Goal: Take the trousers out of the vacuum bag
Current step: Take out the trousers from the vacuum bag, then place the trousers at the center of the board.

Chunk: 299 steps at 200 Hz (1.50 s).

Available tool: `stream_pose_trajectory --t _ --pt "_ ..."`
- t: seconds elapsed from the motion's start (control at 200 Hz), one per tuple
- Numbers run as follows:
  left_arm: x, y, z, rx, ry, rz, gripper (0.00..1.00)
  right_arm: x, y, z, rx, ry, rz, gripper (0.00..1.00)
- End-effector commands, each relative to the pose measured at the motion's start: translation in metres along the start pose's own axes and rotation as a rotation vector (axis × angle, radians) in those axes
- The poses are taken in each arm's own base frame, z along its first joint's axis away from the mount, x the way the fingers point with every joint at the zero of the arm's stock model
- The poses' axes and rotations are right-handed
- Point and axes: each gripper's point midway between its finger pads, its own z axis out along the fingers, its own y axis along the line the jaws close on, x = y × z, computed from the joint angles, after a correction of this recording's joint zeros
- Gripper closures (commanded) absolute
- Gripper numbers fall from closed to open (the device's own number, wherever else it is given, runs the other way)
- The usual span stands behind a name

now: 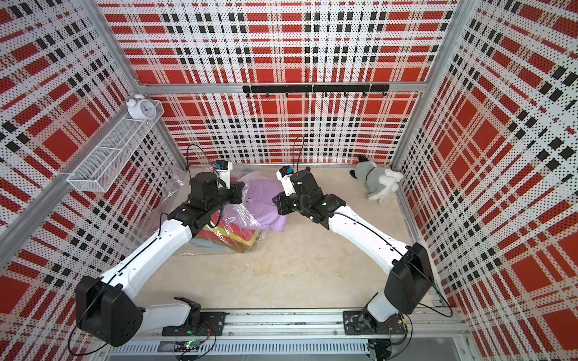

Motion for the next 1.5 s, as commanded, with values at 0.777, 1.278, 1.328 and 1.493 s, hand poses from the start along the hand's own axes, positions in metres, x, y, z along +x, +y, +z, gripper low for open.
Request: stream_pose_trajectory --t 0.777,1.278,1.328,1.493 --pt "-0.001 0.055 -0.001 -0.231 -0.007 -0.062 1.0 -0.102 -0.08 -0.145 0.433 -0.377 0.016 1.0" --pt "-0.026 0.07 -0.052 -0.273 -0.093 -0.062 1.0 -0.143 -0.167 -0.082 0.537 -0.439 0.077 1.0" --pt "-0.027 0.071 -0.054 -0.274 -0.095 -0.062 1.0 -0.151 -0.175 -0.078 0.543 -0.452 0.083 1.0" --pt "-0.026 0.074 -0.06 -0.284 -0.101 -0.059 1.0 -0.167 -0.178 -0.071 0.522 -0.505 0.09 1.0"
